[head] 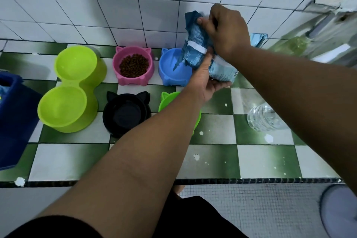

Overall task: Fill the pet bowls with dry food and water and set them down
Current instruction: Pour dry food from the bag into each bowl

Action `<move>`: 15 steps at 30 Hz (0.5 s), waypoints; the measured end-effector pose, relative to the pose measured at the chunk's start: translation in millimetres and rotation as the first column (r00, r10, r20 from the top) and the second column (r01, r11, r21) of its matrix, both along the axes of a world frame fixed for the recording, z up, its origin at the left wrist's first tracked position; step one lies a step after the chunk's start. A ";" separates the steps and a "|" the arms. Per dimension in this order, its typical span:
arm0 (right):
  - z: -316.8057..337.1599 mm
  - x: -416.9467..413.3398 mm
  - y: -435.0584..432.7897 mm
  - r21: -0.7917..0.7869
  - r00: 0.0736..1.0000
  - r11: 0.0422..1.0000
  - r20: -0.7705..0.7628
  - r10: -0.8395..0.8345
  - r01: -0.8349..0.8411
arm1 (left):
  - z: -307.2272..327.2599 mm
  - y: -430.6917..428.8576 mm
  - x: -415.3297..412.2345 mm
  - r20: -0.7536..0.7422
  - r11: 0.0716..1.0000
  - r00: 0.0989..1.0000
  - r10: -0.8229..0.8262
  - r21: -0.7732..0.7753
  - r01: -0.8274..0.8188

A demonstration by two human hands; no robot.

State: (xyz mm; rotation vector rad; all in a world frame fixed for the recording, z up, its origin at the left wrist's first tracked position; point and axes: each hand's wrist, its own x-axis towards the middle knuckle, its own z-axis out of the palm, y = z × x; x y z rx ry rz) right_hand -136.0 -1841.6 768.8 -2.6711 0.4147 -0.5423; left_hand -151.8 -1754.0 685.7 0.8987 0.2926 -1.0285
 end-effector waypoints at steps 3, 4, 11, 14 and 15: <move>-3.2 1.0 -0.5 -0.009 1.000 1.000 -0.009 -0.002 0.002 | -3.0 -1.7 1.0 -0.002 1.000 1.000 -0.022 0.005 0.022; -4.1 1.3 -1.0 -0.003 1.000 1.000 -0.009 -0.004 0.004 | -3.6 -2.9 1.0 -0.008 1.000 1.000 -0.026 0.001 0.026; -4.2 3.5 -3.1 0.010 0.999 1.000 -0.025 0.024 -0.024 | 0.7 -5.0 0.3 -0.012 0.999 0.999 -0.031 0.020 0.031; -3.7 4.0 -2.9 0.018 0.999 0.999 -0.023 0.032 -0.032 | 2.0 -4.5 1.2 -0.021 1.000 1.000 -0.014 0.021 0.015; -3.8 3.9 -2.5 0.018 0.999 0.999 -0.022 0.034 -0.034 | 2.2 -4.2 1.6 -0.024 1.000 1.000 -0.010 0.022 0.010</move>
